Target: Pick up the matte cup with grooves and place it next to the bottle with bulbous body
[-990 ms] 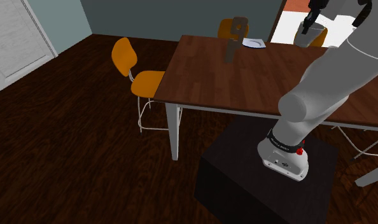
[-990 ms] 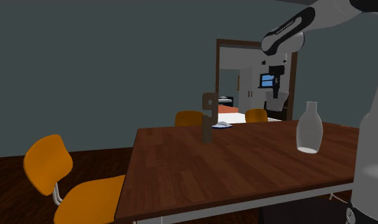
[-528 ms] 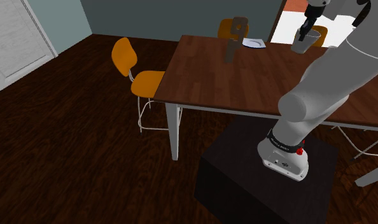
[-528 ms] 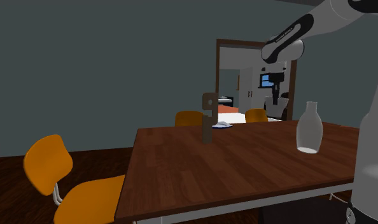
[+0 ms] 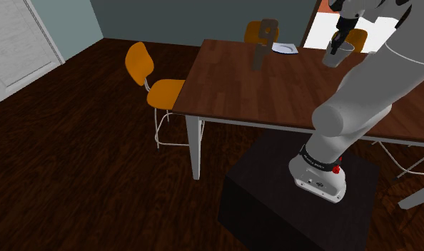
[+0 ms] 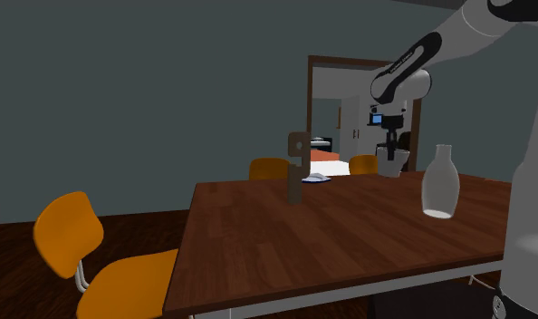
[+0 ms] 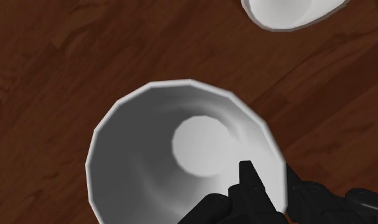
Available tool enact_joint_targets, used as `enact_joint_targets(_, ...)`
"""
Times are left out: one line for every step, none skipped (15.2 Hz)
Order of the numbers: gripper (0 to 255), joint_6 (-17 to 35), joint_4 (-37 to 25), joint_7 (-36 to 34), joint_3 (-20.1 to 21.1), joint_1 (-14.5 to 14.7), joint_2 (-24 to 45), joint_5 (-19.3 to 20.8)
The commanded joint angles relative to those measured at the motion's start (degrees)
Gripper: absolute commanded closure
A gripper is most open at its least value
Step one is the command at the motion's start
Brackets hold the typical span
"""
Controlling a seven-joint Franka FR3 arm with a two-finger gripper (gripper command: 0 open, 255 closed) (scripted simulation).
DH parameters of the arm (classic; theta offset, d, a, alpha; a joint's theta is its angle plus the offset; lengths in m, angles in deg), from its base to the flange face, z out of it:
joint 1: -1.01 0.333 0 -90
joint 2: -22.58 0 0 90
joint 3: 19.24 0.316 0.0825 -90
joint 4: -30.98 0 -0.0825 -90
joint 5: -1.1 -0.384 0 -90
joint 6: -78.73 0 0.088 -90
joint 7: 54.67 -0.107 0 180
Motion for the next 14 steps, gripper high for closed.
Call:
enact_joint_targets(255, 1.56, 1.02, 0.07, -0.21, -0.01, 0.58, -0.29)
enact_joint_targets(255, 2.35, 1.56, 0.14, -0.32, -0.02, 0.9, -0.45)
enact_joint_targets(255, 3.14, 2.08, 0.21, -0.44, -0.03, 1.23, -0.63)
enact_joint_targets(255, 3.94, 2.59, 0.3, -0.55, -0.05, 1.58, -0.82)
enact_joint_targets(255, 4.73, 3.09, 0.4, -0.66, -0.06, 1.95, -1.03)
enact_joint_targets(255, 5.53, 3.57, 0.52, -0.77, -0.07, 2.34, -1.26)
enact_joint_targets(255, 6.33, 4.05, 0.65, -0.89, -0.08, 2.74, -1.51)
enact_joint_targets(255, 7.13, 4.51, 0.79, -0.99, -0.09, 3.17, -1.78)
enact_joint_targets(255, 7.93, 4.96, 0.94, -1.1, -0.1, 3.61, -2.07)
enact_joint_targets(255, 8.73, 5.4, 1.12, -1.19, -0.11, 4.07, -2.39)
enact_joint_targets(255, 9.54, 5.83, 1.3, -1.29, -0.13, 4.54, -2.72)
enact_joint_targets(255, 10.34, 6.24, 1.51, -1.37, -0.15, 5.03, -3.08)
enact_joint_targets(255, 11.15, 6.65, 1.73, -1.44, -0.17, 5.55, -3.47)
enact_joint_targets(255, 11.95, 7.04, 1.96, -1.52, -0.19, 6.07, -3.88)
